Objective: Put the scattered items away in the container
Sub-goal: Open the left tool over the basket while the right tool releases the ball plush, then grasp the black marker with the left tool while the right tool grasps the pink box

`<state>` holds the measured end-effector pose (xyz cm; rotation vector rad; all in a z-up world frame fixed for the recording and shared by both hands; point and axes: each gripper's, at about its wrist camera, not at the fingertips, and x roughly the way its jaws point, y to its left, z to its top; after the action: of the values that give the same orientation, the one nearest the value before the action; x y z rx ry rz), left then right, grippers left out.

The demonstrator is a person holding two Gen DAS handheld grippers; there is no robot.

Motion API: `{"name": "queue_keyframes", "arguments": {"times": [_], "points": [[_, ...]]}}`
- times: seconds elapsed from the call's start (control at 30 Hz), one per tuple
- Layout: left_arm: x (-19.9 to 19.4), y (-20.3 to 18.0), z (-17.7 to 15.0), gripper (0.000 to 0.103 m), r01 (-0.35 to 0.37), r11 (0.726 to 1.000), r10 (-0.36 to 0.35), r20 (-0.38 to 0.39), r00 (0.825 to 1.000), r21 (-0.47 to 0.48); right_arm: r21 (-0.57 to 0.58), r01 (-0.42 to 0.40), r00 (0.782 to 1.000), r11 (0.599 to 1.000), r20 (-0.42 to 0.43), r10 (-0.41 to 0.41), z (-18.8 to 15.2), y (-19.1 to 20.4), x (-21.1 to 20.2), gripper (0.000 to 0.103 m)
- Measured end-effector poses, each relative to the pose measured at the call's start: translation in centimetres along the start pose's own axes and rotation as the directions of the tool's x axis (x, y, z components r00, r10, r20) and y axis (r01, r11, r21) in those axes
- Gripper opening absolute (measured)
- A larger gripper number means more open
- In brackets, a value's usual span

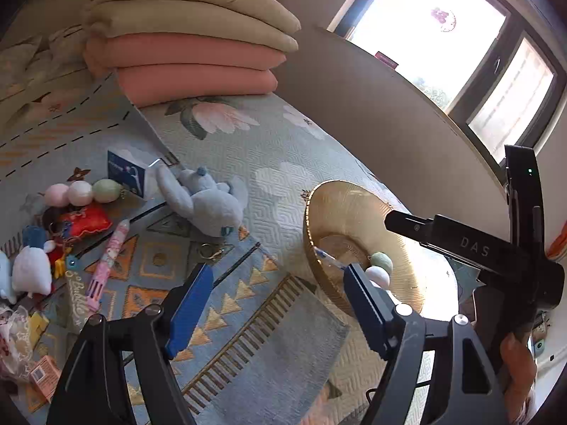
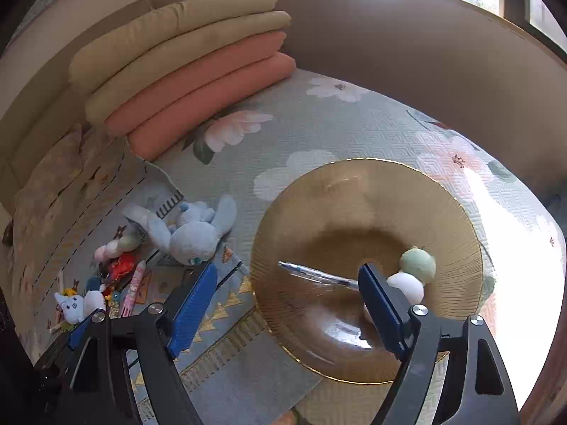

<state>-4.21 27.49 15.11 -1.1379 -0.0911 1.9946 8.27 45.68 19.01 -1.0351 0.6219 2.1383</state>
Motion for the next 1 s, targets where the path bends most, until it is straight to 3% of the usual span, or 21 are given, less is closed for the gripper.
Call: {"name": "queue_keyframes", "arguments": {"times": [0.13,0.27,0.4,0.47,0.6,0.7,0.83,0.93,1.0], "points": [[-4.8,7.0,-1.8,0.074,-0.15,0.98,0.154,0.017,0.988,-0.132,-0.094,-0.128,0.99,0.987,-0.071,0.121,-2.9,7.4,0.0,0.083],[-9.8,14.1,-4.9,0.074,-0.278,0.932,0.286,0.004,0.958,-0.231,-0.211,-0.238,0.964,0.948,-0.174,0.203,-6.7,15.1,0.7,0.083],[-12.8,19.7,-8.4,0.074,-0.433,0.887,0.431,-0.05,0.901,-0.16,-0.308,-0.304,0.94,0.901,-0.25,0.231,-9.3,21.5,1.6,0.083],[-13.3,22.3,-9.8,0.074,-0.476,0.875,0.47,-0.079,0.879,-0.091,-0.323,-0.319,0.933,0.891,-0.27,0.237,-10.1,23.4,2.2,0.084],[-12.7,26.0,-11.5,0.074,-0.45,0.893,0.448,-0.117,0.886,0.01,-0.357,-0.273,0.94,0.893,-0.296,0.169,-12.0,25.7,4.4,0.084],[-11.8,27.4,-12.0,0.074,-0.406,0.913,0.409,-0.123,0.904,0.051,-0.377,-0.259,0.93,0.889,-0.347,0.124,-13.7,25.9,6.4,0.084],[-9.7,27.4,-12.4,0.074,-0.364,0.921,0.383,-0.157,0.91,0.137,-0.42,-0.25,0.92,0.873,-0.383,0.079,-15.3,26.5,8.5,0.084],[-8.3,26.7,-12.4,0.074,-0.348,0.905,0.391,-0.159,0.906,0.245,-0.46,-0.257,0.915,0.85,-0.398,0.062,-16.3,27.6,9.5,0.084],[-8.1,26.7,-12.3,0.075,-0.328,0.905,0.377,-0.153,0.914,0.272,-0.499,-0.251,0.916,0.829,-0.399,0.037,-17.1,28.3,10.1,0.084]]}}
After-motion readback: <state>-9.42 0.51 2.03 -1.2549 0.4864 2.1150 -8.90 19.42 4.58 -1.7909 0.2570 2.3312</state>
